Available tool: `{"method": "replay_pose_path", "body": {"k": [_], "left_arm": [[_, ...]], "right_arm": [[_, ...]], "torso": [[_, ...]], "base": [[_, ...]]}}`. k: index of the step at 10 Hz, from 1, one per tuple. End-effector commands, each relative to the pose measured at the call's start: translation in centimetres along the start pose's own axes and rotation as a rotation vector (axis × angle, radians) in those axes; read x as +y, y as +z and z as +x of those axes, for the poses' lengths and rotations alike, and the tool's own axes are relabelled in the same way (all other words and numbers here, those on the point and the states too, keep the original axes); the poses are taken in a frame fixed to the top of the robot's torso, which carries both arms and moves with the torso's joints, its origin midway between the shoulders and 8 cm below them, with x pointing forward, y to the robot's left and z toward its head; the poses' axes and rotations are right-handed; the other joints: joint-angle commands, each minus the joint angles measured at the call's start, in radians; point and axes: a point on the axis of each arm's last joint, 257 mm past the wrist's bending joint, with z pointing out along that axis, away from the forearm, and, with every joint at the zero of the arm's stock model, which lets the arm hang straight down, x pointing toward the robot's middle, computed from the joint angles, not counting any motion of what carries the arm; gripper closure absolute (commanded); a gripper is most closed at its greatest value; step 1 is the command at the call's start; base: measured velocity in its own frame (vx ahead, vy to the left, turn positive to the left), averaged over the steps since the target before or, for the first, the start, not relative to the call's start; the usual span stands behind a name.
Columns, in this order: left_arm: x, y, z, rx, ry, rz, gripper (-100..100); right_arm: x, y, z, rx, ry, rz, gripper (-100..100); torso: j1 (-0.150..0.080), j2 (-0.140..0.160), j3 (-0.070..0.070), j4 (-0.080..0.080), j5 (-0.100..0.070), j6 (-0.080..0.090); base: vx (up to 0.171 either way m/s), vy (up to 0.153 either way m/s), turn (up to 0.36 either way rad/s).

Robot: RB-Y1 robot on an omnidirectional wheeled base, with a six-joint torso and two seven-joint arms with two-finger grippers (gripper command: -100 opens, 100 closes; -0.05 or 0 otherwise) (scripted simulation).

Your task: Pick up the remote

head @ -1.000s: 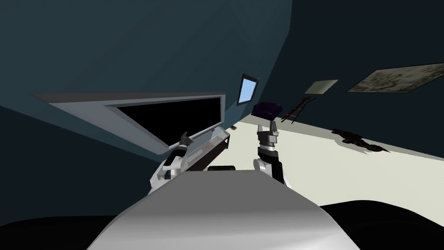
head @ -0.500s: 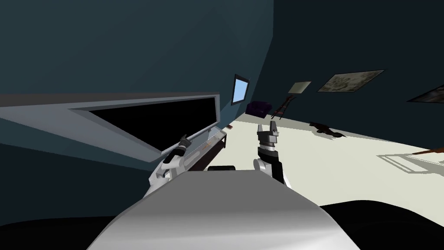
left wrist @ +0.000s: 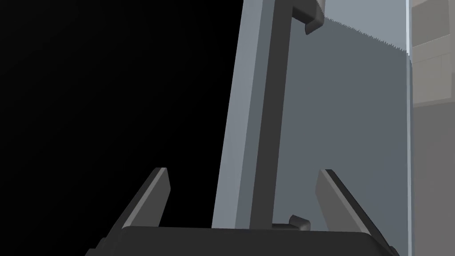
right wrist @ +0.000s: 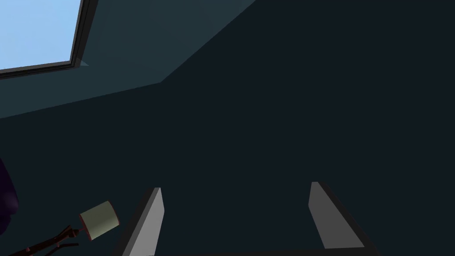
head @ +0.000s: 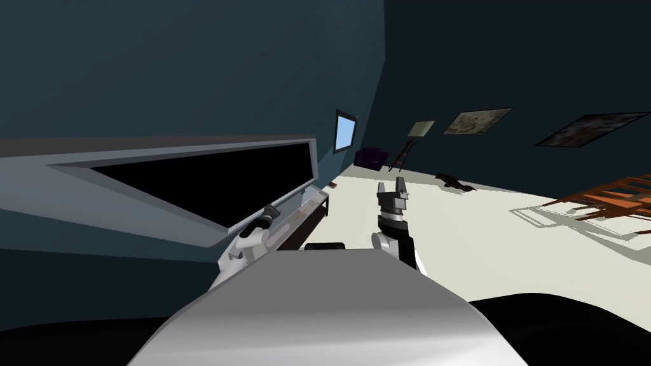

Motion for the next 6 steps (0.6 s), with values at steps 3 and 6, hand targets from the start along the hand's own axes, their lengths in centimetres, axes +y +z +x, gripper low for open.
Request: {"method": "replay_pose_path", "body": {"k": [3,6], "left_arm": [[3.3,0.6,-3.7,-0.095,-0.096,-0.119,-100],[5.7,0.3,-5.7,-0.159,-0.142,-0.205,-100]], "right_arm": [[0.0,0.0,0.0,0.000,0.000,0.000,0],[0.0,0.0,0.0,0.000,0.000,0.000,0]], "torso": [[0.001,0.000,0.000,0.000,0.000,0.000],[0.001,0.000,0.000,0.000,0.000,0.000]], "base": [[-0.025,0.031,-0.215],[-0.025,0.027,-0.161]]}}
